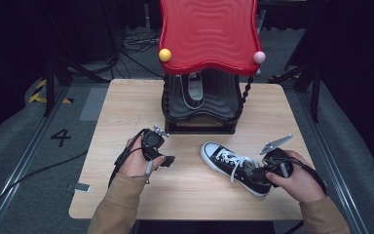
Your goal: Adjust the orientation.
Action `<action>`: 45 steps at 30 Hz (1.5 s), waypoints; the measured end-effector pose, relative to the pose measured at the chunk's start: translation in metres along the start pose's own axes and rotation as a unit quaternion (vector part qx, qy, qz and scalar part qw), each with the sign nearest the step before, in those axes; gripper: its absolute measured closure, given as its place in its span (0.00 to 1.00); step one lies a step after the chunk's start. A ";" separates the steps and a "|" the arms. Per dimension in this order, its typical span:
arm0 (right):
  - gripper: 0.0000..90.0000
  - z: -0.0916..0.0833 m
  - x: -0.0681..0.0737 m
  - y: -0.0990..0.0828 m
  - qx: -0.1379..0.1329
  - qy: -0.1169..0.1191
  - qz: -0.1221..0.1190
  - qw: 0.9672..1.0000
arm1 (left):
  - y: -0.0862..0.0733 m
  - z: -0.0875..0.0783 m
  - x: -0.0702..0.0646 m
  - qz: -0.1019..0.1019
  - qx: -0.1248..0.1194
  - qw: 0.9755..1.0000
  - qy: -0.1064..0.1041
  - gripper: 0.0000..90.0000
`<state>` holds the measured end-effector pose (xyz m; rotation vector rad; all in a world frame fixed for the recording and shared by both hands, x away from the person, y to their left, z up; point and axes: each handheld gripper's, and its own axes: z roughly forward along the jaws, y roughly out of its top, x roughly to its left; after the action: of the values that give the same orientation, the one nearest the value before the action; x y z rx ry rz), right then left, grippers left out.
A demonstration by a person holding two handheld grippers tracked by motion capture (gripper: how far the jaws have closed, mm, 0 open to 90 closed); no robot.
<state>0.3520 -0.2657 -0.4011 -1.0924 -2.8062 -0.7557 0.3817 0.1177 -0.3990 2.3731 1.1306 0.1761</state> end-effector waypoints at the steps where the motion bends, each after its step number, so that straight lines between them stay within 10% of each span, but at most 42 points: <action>1: 0.72 0.010 0.002 0.003 0.024 0.005 0.000 1.000 | -0.001 0.000 0.000 -0.003 0.000 1.000 -0.003 0.27; 5: 0.74 0.026 0.005 0.009 0.081 -0.006 -0.010 0.997 | -0.006 -0.001 0.002 -0.001 0.003 1.000 0.000 0.27; 11: 0.71 0.032 0.009 0.015 0.091 -0.019 -0.016 0.996 | -0.010 -0.005 0.005 -0.010 -0.002 1.000 0.009 0.27; 13: 0.61 0.045 0.012 0.013 0.092 0.010 -0.008 0.996 | -0.011 -0.005 0.006 -0.010 -0.003 1.000 0.011 0.27; 16: 0.75 0.053 0.016 0.018 0.112 -0.021 -0.006 0.993 | -0.012 -0.006 0.006 -0.009 -0.002 1.000 0.008 0.27; 36: 0.75 0.044 0.017 0.018 -0.048 -0.044 0.003 0.998 | -0.011 -0.006 0.008 -0.010 -0.006 1.000 0.003 0.27; 45: 0.73 0.056 0.015 0.018 -0.037 -0.052 0.000 0.998 | -0.012 -0.004 0.009 -0.008 -0.001 1.000 0.002 0.27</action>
<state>0.3601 -0.2191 -0.4399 -1.1776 -2.8852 -0.8311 0.3775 0.1325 -0.4020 2.3612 1.1513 0.1774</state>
